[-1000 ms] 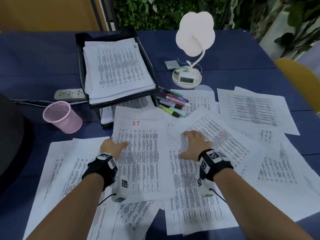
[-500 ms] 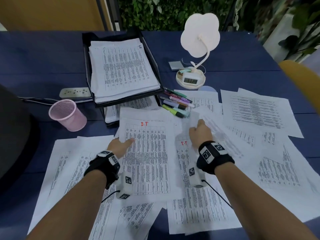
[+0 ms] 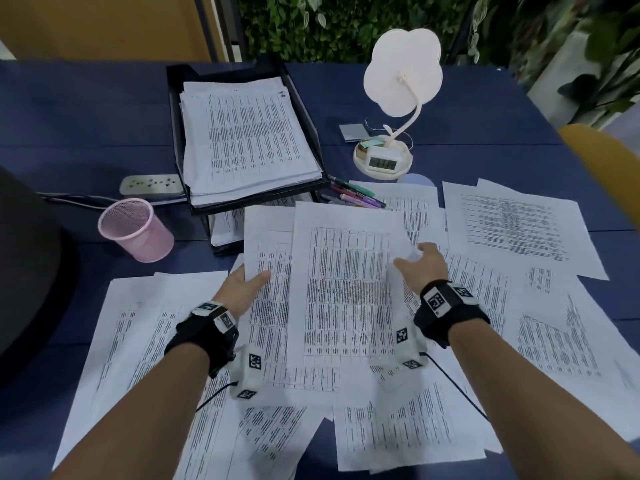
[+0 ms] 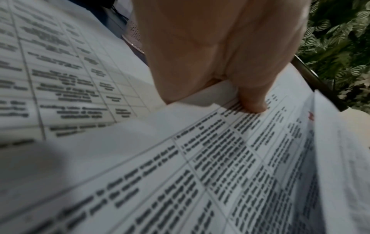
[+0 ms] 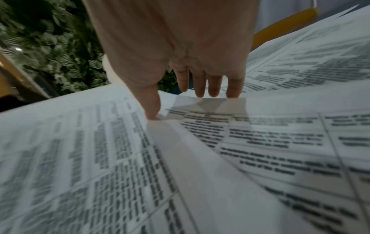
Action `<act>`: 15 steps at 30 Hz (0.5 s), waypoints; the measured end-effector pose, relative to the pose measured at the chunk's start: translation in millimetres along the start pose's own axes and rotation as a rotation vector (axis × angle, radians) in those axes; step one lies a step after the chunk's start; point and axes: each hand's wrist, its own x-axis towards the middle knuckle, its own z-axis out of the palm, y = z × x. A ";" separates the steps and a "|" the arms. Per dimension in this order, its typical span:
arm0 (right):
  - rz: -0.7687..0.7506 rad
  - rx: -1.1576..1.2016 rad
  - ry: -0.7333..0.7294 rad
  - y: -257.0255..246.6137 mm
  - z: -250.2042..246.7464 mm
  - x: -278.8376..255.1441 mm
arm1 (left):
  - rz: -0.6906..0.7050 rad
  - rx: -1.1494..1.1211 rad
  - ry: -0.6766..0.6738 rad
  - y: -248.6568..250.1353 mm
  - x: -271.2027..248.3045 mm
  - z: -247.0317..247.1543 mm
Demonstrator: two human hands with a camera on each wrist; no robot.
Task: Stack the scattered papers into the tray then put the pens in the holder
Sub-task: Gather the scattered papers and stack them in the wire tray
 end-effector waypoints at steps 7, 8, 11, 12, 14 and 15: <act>-0.069 0.079 -0.130 8.2 -11.5 10.6 | -0.004 -0.120 -0.010 1.9 6.6 7.4; -0.086 0.113 -0.119 8.1 -11.6 12.1 | -0.019 -0.142 -0.002 0.1 9.7 9.0; -0.051 0.265 -0.059 9.3 -10.0 18.2 | -0.060 -0.195 0.012 4.8 12.3 17.3; -0.041 0.319 -0.064 7.7 -9.6 18.2 | -0.077 -0.176 0.007 7.5 12.2 19.1; -0.032 0.376 -0.123 3.9 -4.6 16.8 | -0.104 -0.119 0.002 12.7 11.8 23.3; -0.035 0.387 -0.158 3.0 -0.4 16.1 | -0.100 -0.091 -0.002 12.6 14.1 24.6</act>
